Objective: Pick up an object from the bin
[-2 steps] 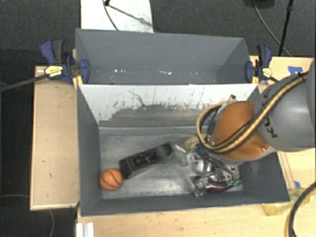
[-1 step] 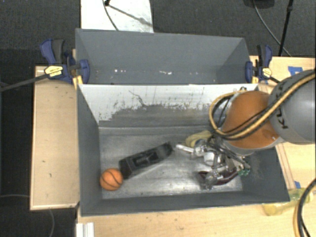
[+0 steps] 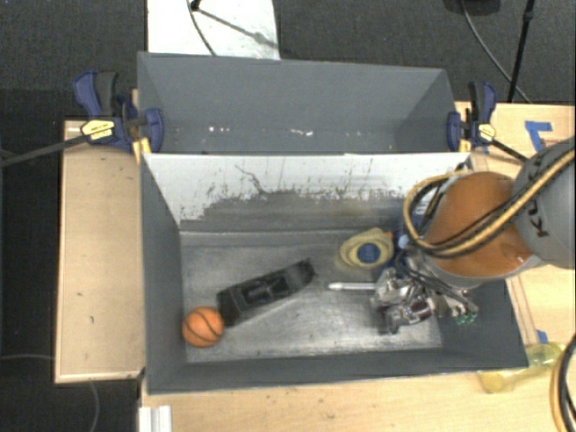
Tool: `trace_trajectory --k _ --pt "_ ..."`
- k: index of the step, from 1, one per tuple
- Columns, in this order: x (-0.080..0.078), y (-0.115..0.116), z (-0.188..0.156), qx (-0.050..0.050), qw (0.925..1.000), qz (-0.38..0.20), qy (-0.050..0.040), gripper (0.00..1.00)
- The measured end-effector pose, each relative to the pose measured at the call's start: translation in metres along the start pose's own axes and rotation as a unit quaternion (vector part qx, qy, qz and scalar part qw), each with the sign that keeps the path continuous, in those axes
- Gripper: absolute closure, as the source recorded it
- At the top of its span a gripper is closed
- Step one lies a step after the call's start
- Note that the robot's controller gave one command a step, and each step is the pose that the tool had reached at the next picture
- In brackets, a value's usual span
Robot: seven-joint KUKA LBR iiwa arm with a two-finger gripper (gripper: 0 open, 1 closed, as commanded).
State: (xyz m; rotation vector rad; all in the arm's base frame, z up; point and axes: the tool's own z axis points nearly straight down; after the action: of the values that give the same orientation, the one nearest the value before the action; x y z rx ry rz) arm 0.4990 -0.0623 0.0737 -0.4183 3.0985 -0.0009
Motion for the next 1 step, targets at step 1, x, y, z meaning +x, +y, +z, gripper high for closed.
trace_trajectory --k 1 --pt "0.0000 0.0000 0.0000 0.000 1.0000 0.000 0.0000 1.00"
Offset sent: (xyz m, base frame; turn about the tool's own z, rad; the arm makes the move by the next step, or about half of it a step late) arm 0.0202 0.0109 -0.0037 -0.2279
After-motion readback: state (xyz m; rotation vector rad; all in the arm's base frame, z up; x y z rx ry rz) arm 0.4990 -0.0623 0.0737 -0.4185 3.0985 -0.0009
